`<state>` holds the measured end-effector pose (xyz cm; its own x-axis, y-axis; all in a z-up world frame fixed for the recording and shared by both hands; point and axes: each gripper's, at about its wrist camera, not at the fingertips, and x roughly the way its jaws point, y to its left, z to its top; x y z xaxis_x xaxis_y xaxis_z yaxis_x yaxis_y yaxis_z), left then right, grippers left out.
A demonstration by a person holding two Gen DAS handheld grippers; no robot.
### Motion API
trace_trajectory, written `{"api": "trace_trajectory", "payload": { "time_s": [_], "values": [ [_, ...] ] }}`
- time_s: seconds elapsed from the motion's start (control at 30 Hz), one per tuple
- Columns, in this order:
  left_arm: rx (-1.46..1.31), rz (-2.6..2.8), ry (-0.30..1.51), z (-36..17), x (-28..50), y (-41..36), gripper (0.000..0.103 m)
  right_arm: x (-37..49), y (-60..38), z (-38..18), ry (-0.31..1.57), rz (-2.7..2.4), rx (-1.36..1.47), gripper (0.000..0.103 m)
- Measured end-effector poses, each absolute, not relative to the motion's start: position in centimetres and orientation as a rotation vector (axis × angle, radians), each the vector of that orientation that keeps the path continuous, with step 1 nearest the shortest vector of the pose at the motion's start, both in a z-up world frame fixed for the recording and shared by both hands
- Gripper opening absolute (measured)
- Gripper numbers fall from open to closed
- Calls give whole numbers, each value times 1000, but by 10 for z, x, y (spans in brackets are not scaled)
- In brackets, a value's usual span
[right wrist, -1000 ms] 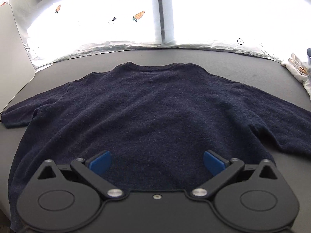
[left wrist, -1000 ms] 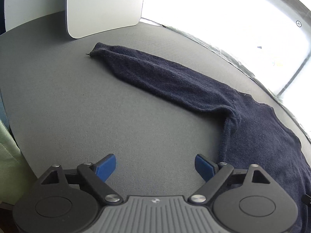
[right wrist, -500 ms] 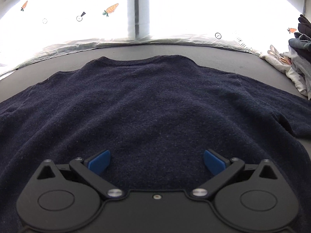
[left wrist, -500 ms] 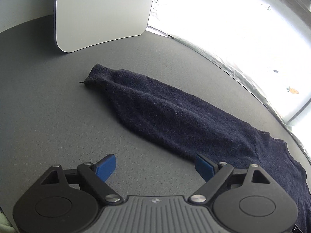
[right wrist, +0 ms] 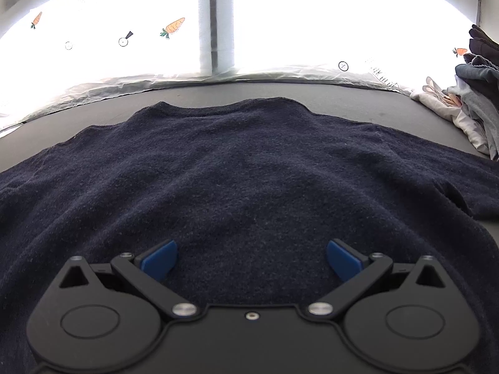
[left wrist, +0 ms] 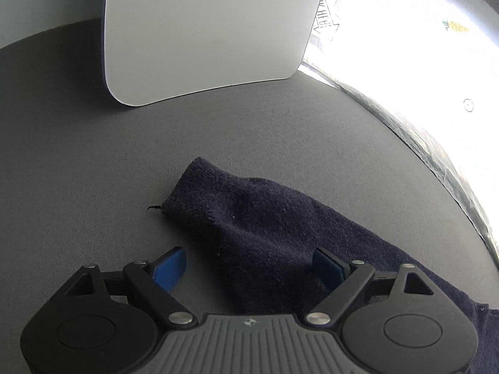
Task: Fold clothes
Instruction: 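Move the left gripper to the sleeve cuff and grasp it, then fold the sleeve onto the sweater body with the left gripper while the right gripper grasps the side edge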
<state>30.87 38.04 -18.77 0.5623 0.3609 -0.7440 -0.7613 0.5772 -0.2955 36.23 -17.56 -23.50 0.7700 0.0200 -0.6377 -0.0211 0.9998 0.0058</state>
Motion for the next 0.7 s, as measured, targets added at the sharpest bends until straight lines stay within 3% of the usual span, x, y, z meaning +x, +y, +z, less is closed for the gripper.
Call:
{"api": "trace_trajectory", "payload": {
  "time_s": [0.1,0.23,0.3,0.6,0.7],
  "values": [
    [-626,715,699,-188,314,379,87,363,-175,-235,692,17,-1,103],
    [-588,640,722,-187,319,371,27,364,-175,-236,692,12,1,103],
    [-662,587,707,-188,319,369,15,363,-175,-236,691,12,2,103],
    [-661,198,577,-148,343,305,13,363,-177,-235,693,17,5,103],
    [-694,-57,584,-142,356,264,18,363,-177,-235,692,18,6,103]
  ]
}}
